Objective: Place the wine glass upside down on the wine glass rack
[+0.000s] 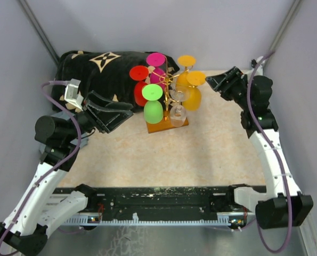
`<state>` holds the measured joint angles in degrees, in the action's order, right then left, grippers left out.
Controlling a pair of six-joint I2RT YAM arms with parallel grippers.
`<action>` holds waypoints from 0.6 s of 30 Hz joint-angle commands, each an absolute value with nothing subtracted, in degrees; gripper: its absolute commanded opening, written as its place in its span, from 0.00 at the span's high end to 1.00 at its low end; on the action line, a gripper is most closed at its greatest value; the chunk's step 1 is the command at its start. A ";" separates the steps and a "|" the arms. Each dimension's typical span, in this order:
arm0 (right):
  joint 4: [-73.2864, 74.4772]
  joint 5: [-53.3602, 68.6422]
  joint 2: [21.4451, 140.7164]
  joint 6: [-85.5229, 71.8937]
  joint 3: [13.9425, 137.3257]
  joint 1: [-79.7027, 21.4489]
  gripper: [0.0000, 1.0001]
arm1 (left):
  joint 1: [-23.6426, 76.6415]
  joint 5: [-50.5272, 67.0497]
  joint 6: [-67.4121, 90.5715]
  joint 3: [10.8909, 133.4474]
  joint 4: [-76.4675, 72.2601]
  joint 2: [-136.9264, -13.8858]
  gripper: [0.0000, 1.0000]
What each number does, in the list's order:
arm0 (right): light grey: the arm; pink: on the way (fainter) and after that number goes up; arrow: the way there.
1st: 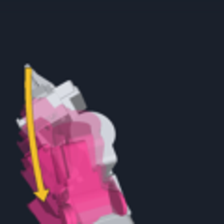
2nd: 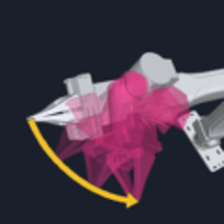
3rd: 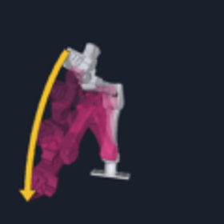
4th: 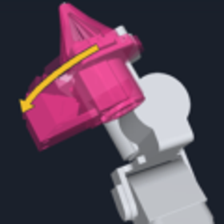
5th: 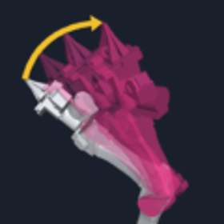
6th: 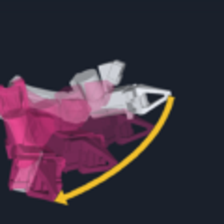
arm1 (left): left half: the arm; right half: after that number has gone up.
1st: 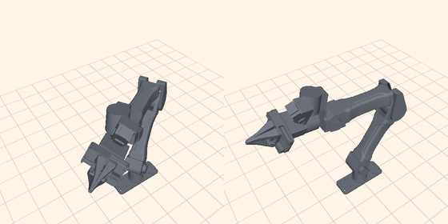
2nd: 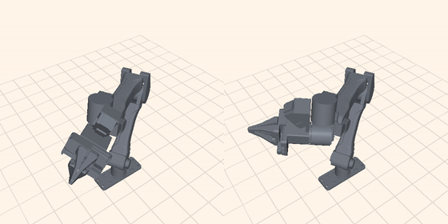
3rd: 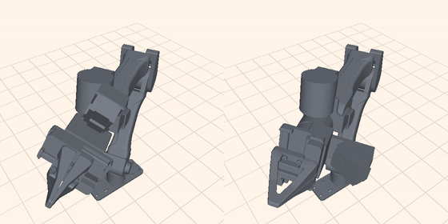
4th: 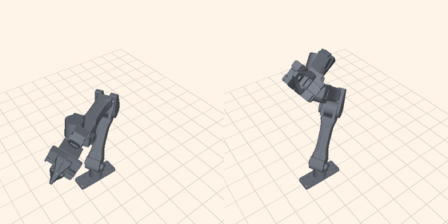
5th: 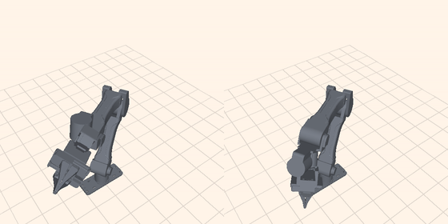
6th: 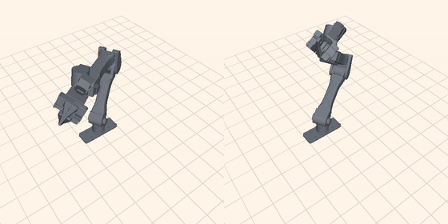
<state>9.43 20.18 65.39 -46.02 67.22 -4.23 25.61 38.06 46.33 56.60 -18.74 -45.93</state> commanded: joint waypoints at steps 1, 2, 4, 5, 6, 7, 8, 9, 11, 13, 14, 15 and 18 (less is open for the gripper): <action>7.10 15.83 58.08 -43.45 65.88 -3.66 0.41 | 25.47 37.55 44.66 56.25 -17.87 -45.28 0.46; 7.13 15.79 56.97 -43.38 65.51 -3.62 0.40 | 25.44 37.53 44.65 56.17 -17.77 -45.22 0.45; 7.18 16.07 54.88 -43.29 64.51 -3.68 0.40 | 25.49 37.51 44.41 56.16 -17.40 -45.20 0.44; 7.14 16.21 53.85 -43.33 63.84 -3.66 0.40 | 25.44 37.33 44.29 56.08 -17.14 -45.16 0.42; 7.06 16.22 52.86 -43.29 63.22 -3.69 0.40 | 25.44 37.10 44.11 56.00 -16.77 -45.02 0.39; 7.03 16.32 51.83 -43.27 62.52 -3.66 0.38 | 25.45 36.90 43.81 55.99 -16.28 -44.96 0.36; 7.16 16.26 50.86 -43.20 61.57 -3.61 0.36 | 25.43 36.52 43.34 55.99 -15.60 -44.82 0.35; 7.33 16.08 49.82 -43.04 60.77 -3.68 0.34 | 25.45 36.17 42.76 56.13 -14.65 -44.71 0.34; 7.55 15.64 47.77 -42.73 58.88 -3.65 0.22 | 25.44 35.20 41.22 56.25 -12.15 -44.27 0.32; 7.58 15.12 45.89 -42.07 57.10 -3.62 0.19 | 25.46 34.09 39.87 56.09 -9.99 -43.66 0.29; 7.71 14.94 44.93 -41.67 56.26 -3.66 0.18 | 25.44 33.55 39.18 55.96 -8.95 -43.39 0.27; 7.68 14.62 43.89 -41.13 55.61 -3.65 0.18 | 25.41 32.98 38.35 55.98 -7.44 -43.20 0.24; 7.88 14.10 42.37 -39.98 54.50 -3.61 0.18 | 25.42 31.67 36.86 56.30 -4.38 -42.82 0.13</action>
<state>9.91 15.59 45.01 -42.52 54.83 -4.21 25.61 34.41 40.51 56.29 -9.61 -43.92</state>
